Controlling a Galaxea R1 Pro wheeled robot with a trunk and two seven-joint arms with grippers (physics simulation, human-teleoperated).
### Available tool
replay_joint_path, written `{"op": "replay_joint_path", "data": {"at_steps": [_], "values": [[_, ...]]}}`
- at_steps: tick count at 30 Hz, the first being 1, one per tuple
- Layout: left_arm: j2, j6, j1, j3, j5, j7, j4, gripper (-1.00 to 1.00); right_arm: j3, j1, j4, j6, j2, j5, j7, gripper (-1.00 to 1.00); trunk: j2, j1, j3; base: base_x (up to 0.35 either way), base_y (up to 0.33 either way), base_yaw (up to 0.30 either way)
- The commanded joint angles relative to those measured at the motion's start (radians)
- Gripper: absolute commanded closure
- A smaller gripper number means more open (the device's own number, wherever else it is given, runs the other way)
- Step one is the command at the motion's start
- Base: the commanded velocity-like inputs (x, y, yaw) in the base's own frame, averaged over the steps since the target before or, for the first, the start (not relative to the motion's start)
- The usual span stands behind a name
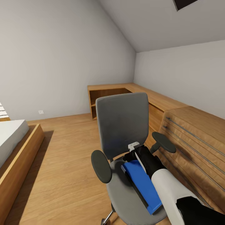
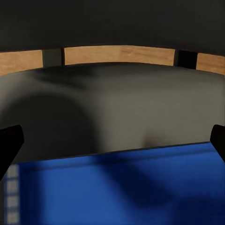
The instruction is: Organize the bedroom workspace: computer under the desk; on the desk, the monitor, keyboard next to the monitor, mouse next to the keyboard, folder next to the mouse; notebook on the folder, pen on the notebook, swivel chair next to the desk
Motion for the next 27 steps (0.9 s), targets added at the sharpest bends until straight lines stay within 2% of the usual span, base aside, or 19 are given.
{"op": "replay_joint_path", "data": {"at_steps": [1,13,19,27], "values": [[-0.001,0.004,0.000,-0.006,0.004,0.004,-0.002,-1.00,0.001,0.000,-0.001,0.004,0.000,0.011,0.007,-1.00,0.000,0.000,-0.001,0.000,0.000,0.000],[-0.002,-0.006,0.003,-0.026,-0.005,0.008,0.000,-1.00,0.001,0.000,-0.001,0.004,0.000,0.010,0.006,-1.00,0.000,0.000,-0.001,0.005,0.000,0.000],[-0.004,-0.007,0.006,-0.026,-0.043,0.005,0.001,-1.00,0.001,0.000,-0.002,0.004,0.000,0.010,0.006,-1.00,0.000,0.000,-0.001,0.123,0.000,0.000],[-0.006,0.000,0.003,-0.023,-0.048,0.008,0.002,-1.00,0.001,0.000,-0.001,0.005,0.000,0.011,0.006,-1.00,0.000,0.000,-0.001,0.023,0.000,0.000]]}}
